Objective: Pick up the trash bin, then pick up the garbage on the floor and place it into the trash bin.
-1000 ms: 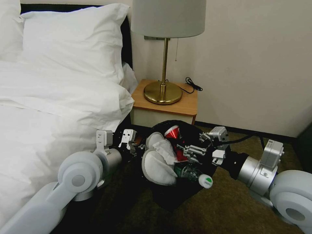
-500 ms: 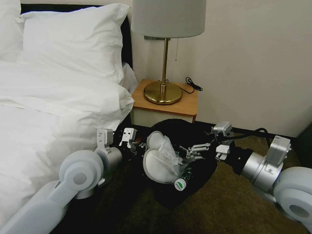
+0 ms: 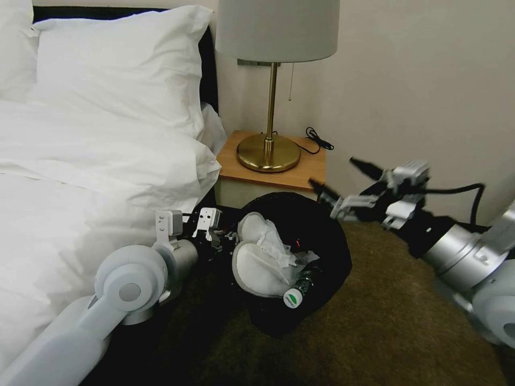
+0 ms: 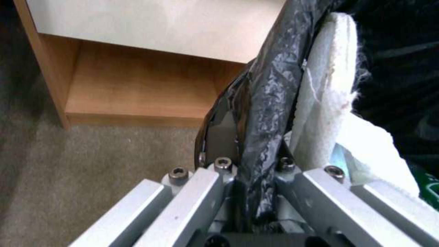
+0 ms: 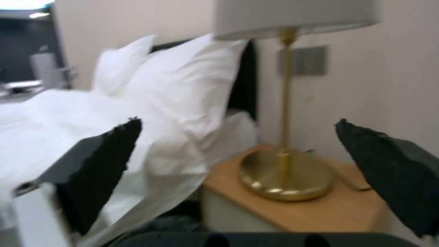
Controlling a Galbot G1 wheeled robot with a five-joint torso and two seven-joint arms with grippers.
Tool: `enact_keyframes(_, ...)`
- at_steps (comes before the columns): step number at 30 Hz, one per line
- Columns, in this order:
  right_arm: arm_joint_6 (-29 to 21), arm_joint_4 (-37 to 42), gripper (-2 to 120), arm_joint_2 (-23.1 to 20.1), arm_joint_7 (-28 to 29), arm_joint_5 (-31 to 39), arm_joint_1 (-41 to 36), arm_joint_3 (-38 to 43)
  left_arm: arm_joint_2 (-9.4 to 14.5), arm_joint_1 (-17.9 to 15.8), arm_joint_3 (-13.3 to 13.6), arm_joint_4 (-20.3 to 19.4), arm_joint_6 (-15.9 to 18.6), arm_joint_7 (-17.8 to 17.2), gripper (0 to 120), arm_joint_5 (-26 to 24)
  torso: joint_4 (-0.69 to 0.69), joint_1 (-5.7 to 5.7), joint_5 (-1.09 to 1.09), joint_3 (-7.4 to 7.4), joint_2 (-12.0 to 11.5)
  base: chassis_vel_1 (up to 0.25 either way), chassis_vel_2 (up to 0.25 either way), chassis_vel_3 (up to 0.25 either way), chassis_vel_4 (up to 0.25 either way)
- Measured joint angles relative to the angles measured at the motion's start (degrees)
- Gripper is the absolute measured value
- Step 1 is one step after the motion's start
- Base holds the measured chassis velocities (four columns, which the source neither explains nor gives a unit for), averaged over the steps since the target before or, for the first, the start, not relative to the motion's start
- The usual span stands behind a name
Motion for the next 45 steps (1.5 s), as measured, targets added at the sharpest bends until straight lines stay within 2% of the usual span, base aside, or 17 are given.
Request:
enact_keyframes(2, 0.24, -0.01, 100, 1.88, 2.22, -3.22, -2.05, 2.68, 0.05, 0.66, -0.72, -0.03, 0.0, 0.06, 1, 0.79, -0.01, 0.0, 0.0, 0.0, 0.0, 0.0, 0.0, 0.0, 0.0)
enact_keyframes(8, 2.44, -0.02, 100, 6.39, 2.76, -10.33, -5.88, 4.96, 0.8, 1.81, -2.42, -0.61, 0.0, 0.05, 1, 1.07, -0.02, 0.01, -0.02, 0.0, 0.0, 0.0, 0.0, 0.0, 0.0)
enact_keyframes(10, 7.48, -0.06, 100, 10.27, 2.11, -20.19, -10.66, 5.81, 1.31, 2.35, -3.06, -1.02, 0.0, 0.01, 1, 2.2, 0.01, 0.0, -0.01, 0.0, 0.0, 0.0, 0.0, 0.0, 0.0)
enact_keyframes(11, 7.48, -0.06, 100, 10.27, 2.11, -20.19, -10.66, 5.81, 1.31, 2.35, -3.06, -1.02, 0.0, 0.01, 1, 2.2, 0.01, 0.0, -0.01, 0.0, 0.0, 0.0, 0.0, 0.0, 0.0)
enact_keyframes(13, 13.11, -1.41, 100, 13.25, 1.28, -29.45, -15.49, 5.88, 1.03, 2.83, -3.21, -1.21, 0.0, 0.06, 1, 3.13, -0.01, 0.0, 0.01, -0.01, 0.0, 0.0, 0.0, 0.0, 0.0)
enact_keyframes(14, 13.11, -1.41, 100, 13.25, 1.28, -29.45, -15.49, 5.88, 1.03, 2.83, -3.21, -1.21, 0.0, 0.06, 1, 3.13, -0.01, 0.0, 0.01, -0.01, 0.0, 0.0, 0.0, 0.0, 0.0)
enact_keyframes(16, 18.71, -3.28, 100, 16.19, 0.71, -36.19, -19.62, 5.3, 0.78, 3.36, -3.38, -1.3, 0.0, 0.06, 1, 3.61, -0.01, 0.0, 0.03, -0.01, 0.0, 0.0, 0.0, 0.0, 0.0)
enact_keyframes(19, 21.49, -4.25, 100, 18.09, 0.38, -39.04, -21.34, 4.92, 0.73, 3.57, -3.44, -1.34, 0.0, 0.07, 1, 3.69, -0.01, 0.0, 0.03, -0.01, 0.0, 0.0, 0.0, 0.0, 0.0)
enact_keyframes(21, 27.43, -6.75, 100, 23.16, 0.1, -46.26, -24.72, 3.78, 0.69, 3.85, -3.53, -1.38, 0.0, 0.32, 1, 4.42, 0.0, 0.0, 0.01, -0.01, 0.0, 0.0, 0.0, 0.0, 0.0)
enact_keyframes(22, 27.43, -6.75, 100, 23.16, 0.1, -46.26, -24.72, 3.78, 0.69, 3.85, -3.53, -1.38, 0.0, 0.32, 1, 4.42, 0.0, 0.0, 0.01, -0.01, 0.0, 0.0, 0.0, 0.0, 0.0)
enact_keyframes(23, 30.61, -8.43, 100, 26.48, 0.05, -50.88, -26.32, 3.07, 0.69, 3.97, -3.56, -1.47, 0.0, 0.38, 1, 4.74, 0.0, 0.0, 0.02, -0.01, 0.0, 0.0, 0.0, 0.0, 0.0)
enact_keyframes(25, 33.78, -10.37, 100, 29.99, -0.26, -55.31, -28.09, 2.57, 0.69, 4.15, -3.7, -1.69, 0.0, 0.38, 1, 4.85, -0.01, 0.0, 0.01, -0.01, 0.0, 0.0, 0.0, 0.0, 0.0)
enact_keyframes(28, 35.28, -11.3, 100, 31.81, -0.37, -57.32, -28.99, 2.35, 0.74, 4.23, -3.78, -1.86, 0.0, 0.38, 1, 4.86, 0.0, 0.0, 0.01, -0.01, 0.0, 0.0, 0.0, 0.0, 0.0)
enact_keyframes(30, 38.85, -13.71, 100, 34.77, -0.43, -61.32, -30.32, 1.7, 0.91, 4.33, -3.96, -2.0, 0.0, 0.42, 1, 4.89, 0.01, 0.0, -0.01, -0.01, 0.0, 0.0, 0.0, 0.0, 0.0)
enact_keyframes(34, 41.67, -15.67, 100, 36.36, -0.61, -64.33, -30.68, 1.46, 0.95, 4.31, -4.0, -1.9, 0.0, 0.61, 1, 5.01, 0.03, 0.0, -0.01, -0.01, 0.0, 0.0, 0.0, 0.0, 0.0)
enact_keyframes(37, 46.04, -18.52, 100, 39.11, -0.31, -68.54, -31.64, 0.94, 1.27, 4.08, -3.54, -1.48, 0.0, 2.0, 1, 7.18, 0.04, 0.0, -0.01, -0.01, 0.0, 0.0, 0.0, 0.0, 0.0)
enact_keyframes(45, 48.34, -17.76, 100, 43.49, -1.21, -72.97, -33.53, 0.76, 1.13, 5.12, -3.46, -2.52, 0.0, 2.3, 1, 8.12, -0.01, 0.0, 0.02, -0.01, 0.0, 0.0, 0.0, 0.0, 0.0)
